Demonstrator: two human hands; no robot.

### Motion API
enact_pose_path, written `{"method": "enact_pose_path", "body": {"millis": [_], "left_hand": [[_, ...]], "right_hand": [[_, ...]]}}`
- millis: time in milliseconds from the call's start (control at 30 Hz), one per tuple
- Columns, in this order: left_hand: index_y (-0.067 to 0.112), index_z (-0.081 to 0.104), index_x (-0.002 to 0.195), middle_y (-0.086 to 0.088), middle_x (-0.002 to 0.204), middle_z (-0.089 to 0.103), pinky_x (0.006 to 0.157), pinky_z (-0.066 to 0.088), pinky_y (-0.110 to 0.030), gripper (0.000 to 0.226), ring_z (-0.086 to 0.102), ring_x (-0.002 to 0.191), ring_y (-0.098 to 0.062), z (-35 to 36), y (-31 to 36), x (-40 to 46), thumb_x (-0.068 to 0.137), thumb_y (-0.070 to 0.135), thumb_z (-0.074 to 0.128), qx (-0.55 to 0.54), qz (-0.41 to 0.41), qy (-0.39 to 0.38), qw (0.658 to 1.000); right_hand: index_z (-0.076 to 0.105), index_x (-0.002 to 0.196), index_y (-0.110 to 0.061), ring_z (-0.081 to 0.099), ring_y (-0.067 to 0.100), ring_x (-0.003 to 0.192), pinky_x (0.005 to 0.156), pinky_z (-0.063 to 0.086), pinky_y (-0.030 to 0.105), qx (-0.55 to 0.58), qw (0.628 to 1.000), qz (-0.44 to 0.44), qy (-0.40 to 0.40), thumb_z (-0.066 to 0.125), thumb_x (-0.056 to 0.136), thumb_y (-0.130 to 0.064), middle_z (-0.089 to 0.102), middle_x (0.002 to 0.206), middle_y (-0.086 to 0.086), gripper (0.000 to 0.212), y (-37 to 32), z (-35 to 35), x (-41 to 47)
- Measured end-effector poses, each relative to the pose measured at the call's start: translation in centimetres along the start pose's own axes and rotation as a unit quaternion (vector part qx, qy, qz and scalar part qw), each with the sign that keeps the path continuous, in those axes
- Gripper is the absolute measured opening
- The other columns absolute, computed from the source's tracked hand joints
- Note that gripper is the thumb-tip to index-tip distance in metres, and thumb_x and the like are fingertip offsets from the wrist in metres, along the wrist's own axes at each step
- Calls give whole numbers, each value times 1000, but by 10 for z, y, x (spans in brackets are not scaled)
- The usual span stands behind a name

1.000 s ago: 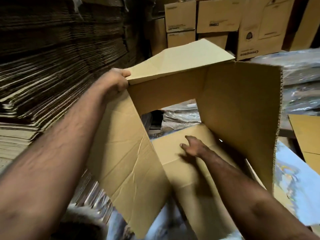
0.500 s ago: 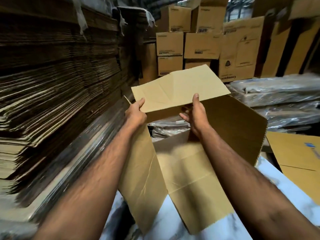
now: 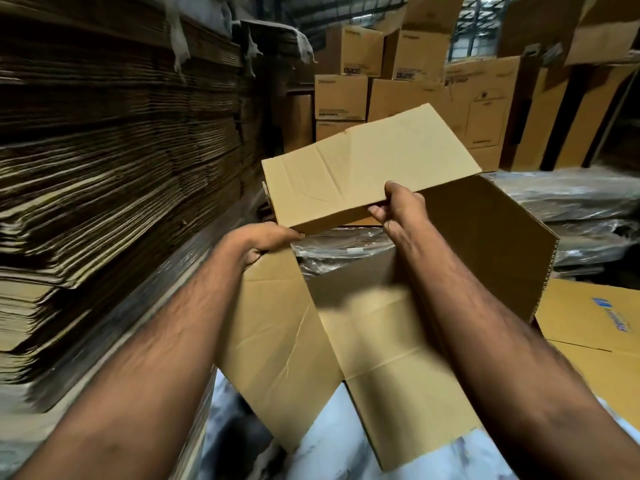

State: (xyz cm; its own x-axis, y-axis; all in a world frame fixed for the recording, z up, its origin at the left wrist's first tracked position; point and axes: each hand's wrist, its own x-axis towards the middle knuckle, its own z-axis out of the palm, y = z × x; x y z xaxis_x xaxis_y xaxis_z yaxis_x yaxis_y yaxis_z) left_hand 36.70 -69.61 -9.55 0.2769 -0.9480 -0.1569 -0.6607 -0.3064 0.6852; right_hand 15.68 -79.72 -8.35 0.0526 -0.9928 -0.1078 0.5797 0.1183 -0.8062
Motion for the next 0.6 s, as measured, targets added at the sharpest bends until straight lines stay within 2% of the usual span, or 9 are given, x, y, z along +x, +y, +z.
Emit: {"method": "enact_pose_path", "body": {"millis": [100,200,267,300,367,400,500,600], "left_hand": [[8,69,111,-9,114,66,97,48,-34,29,62,101,-22,-5,-5,-5,93,30,63,-27,2,13,1000],[10,67,88,-9,87,66,69,50,-29,14,62,70,-18,-7,-6,-13,91,23,62,-42,-22,-7,999],[10,63,78,-9,77,61,64,48,-31,14,57,64,-19,-7,-4,-21,90,17,60,-19,-23,-31,999],[9,60,74,-10,71,59,59,48,-28,18,56,59,-20,-7,-2,-25,91,13,57,-20,-23,-38,999],[3,53,67,-8,52,53,41,43,-20,27,52,42,-14,-6,-1,-30,94,2,47,-63,-26,-48,997],[2,50,66,-5,46,52,36,42,-19,30,51,37,-11,-5,0,-33,95,-2,43,-92,-27,-51,994],[4,51,70,0,45,53,37,45,-17,27,53,38,-6,-2,-5,-33,96,-2,47,-165,-33,-40,985],[3,58,84,-7,62,63,49,59,-27,11,63,48,-11,12,-23,-28,95,2,56,-244,-72,-4,967]], "right_hand": [[56,114,-2,67,18,68,44,55,26,-1,1000,13,0,53,98,-2,65,91,11,16,5,4,-1],[55,113,-1,70,16,65,51,56,25,-12,999,-28,-23,56,99,-11,68,101,12,17,8,2,6],[55,108,-3,69,19,71,54,55,25,-63,993,-85,-56,57,99,-17,68,106,16,17,6,1,13],[55,104,-4,68,23,77,59,57,29,-91,987,-109,-71,58,99,-20,68,106,18,17,3,3,15],[57,97,-7,68,32,87,77,61,45,-128,976,-148,-92,60,96,-26,70,104,21,20,-2,5,18],[58,93,-8,69,34,87,81,59,50,-139,972,-165,-92,62,94,-30,70,99,22,22,-3,7,19],[56,87,-9,66,26,70,68,57,45,-159,963,-200,-88,62,92,-35,68,79,15,28,2,11,21],[58,100,-4,65,20,70,56,58,33,-189,966,-163,-61,59,96,-33,67,93,15,29,27,12,25]]}}
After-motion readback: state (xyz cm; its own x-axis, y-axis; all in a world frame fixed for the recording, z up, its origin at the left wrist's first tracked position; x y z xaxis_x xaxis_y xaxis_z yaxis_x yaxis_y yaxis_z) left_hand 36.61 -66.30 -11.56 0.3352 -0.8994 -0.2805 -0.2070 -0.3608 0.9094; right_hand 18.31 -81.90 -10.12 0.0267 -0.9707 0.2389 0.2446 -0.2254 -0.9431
